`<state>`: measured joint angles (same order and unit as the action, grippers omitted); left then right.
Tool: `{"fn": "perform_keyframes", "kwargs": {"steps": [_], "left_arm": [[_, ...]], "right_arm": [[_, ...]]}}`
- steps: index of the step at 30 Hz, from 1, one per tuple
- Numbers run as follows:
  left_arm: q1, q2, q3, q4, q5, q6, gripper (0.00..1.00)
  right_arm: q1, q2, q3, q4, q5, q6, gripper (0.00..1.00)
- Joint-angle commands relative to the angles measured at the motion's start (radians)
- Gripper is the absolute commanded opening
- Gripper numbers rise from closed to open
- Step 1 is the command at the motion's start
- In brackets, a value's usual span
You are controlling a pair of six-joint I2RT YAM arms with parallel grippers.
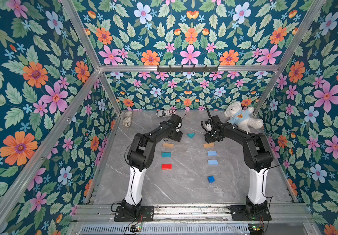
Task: Assemble a heart with building blocks
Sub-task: Pick up the building block from the center of the board, then place the building block at the center of the board.
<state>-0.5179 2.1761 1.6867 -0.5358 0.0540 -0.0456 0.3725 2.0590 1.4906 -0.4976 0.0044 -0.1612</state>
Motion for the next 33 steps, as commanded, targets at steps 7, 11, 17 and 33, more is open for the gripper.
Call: {"fn": "perform_keyframes", "kwargs": {"steps": [7, 11, 17, 33], "left_arm": [[-0.058, 0.037, 0.038, -0.059, -0.006, 0.08, 0.48], [-0.068, 0.044, 0.041, -0.059, -0.006, 0.081, 0.48], [-0.082, 0.067, 0.07, -0.059, -0.009, 0.081, 0.48], [-0.093, 0.106, 0.115, -0.059, -0.019, 0.096, 0.48]], "right_arm": [[0.003, -0.052, -0.056, 0.043, 0.004, -0.037, 0.35], [0.003, -0.069, -0.079, 0.065, 0.013, -0.04, 0.35], [0.003, -0.08, -0.092, 0.081, 0.014, -0.04, 0.34], [0.0, -0.097, -0.128, 0.121, 0.003, -0.035, 0.33]]}}
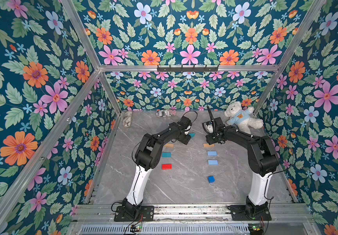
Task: Assemble a heart with building blocks
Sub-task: Place the building block at the center of the board, then assemble the building block at the center of the board.
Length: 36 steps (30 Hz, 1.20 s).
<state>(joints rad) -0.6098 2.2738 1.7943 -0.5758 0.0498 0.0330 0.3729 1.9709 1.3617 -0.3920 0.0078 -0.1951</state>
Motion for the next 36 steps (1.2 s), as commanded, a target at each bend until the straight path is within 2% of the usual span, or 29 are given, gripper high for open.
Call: {"fn": "perform_keyframes", "kwargs": {"steps": [1, 36], "left_arm": [[-0.001, 0.013, 0.011, -0.019, -0.015, 0.017, 0.48], [-0.002, 0.066, 0.069, -0.018, -0.01, 0.036, 0.51]], "right_arm": [[0.0, -0.008, 0.002, 0.015, -0.002, -0.001, 0.33], [-0.001, 0.034, 0.044, -0.001, -0.018, 0.003, 0.33]]}}
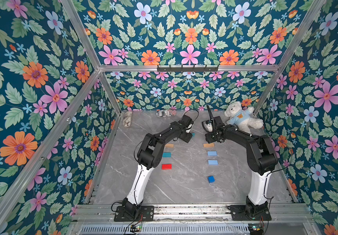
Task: Assemble a heart with building blocks
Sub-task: Assemble the building block at the center of the board.
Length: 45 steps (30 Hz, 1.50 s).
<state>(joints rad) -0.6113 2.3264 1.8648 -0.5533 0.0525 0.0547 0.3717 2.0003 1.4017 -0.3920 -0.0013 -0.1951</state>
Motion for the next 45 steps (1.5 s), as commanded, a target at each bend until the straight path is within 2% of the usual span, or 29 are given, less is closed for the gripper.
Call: {"fn": "perform_keyframes", "kwargs": {"steps": [1, 5, 10, 12, 17, 22, 29, 36, 45], "left_arm": [[-0.001, 0.014, -0.002, -0.041, -0.011, 0.014, 0.53], [-0.001, 0.013, -0.004, -0.042, -0.014, 0.016, 0.66], [-0.001, 0.001, -0.013, -0.045, -0.031, 0.019, 0.94], [0.0, -0.006, -0.018, -0.045, -0.036, 0.019, 0.99], [0.001, -0.042, -0.03, -0.04, -0.049, 0.019, 0.99], [0.011, -0.135, -0.069, -0.016, -0.03, 0.019, 0.99], [0.078, -0.254, -0.186, 0.017, 0.015, 0.001, 0.99], [0.116, -0.323, -0.314, 0.059, 0.015, -0.022, 0.99], [0.131, -0.343, -0.36, 0.073, 0.023, -0.023, 0.99]], "right_arm": [[0.0, 0.005, 0.004, -0.002, -0.009, 0.003, 0.33], [0.001, 0.009, 0.004, -0.006, -0.013, 0.003, 0.33], [0.0, 0.01, 0.006, -0.005, -0.017, 0.003, 0.33], [0.002, 0.012, 0.008, -0.009, -0.019, 0.003, 0.33], [0.0, 0.017, 0.019, -0.006, -0.028, 0.005, 0.34], [0.002, 0.032, 0.054, -0.02, -0.054, -0.004, 0.33], [0.027, 0.112, 0.168, -0.14, -0.095, -0.136, 0.16], [0.051, 0.156, 0.224, -0.18, -0.107, -0.186, 0.15], [0.072, 0.226, 0.34, -0.247, -0.105, -0.204, 0.14]]}}
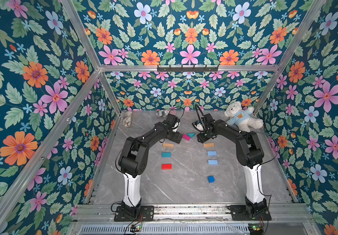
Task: Assemble a heart with building blocks
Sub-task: Assemble the building block at the center of the board.
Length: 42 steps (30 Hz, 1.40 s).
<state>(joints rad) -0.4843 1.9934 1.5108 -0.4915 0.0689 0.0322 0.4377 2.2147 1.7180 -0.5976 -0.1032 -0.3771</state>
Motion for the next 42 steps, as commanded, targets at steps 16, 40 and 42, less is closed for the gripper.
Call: {"fn": "perform_keyframes", "kwargs": {"steps": [16, 40, 42], "left_arm": [[0.026, -0.027, -0.044, 0.027, 0.014, 0.002, 0.99], [0.032, -0.04, -0.083, 0.04, 0.024, -0.009, 0.99], [0.031, -0.043, -0.087, 0.042, 0.023, -0.011, 0.99]], "right_arm": [[0.028, 0.093, 0.133, -0.058, -0.001, -0.02, 0.13], [0.027, 0.092, 0.135, -0.112, -0.015, 0.003, 0.81], [0.028, 0.09, 0.135, -0.112, -0.01, 0.004, 0.86]]}}
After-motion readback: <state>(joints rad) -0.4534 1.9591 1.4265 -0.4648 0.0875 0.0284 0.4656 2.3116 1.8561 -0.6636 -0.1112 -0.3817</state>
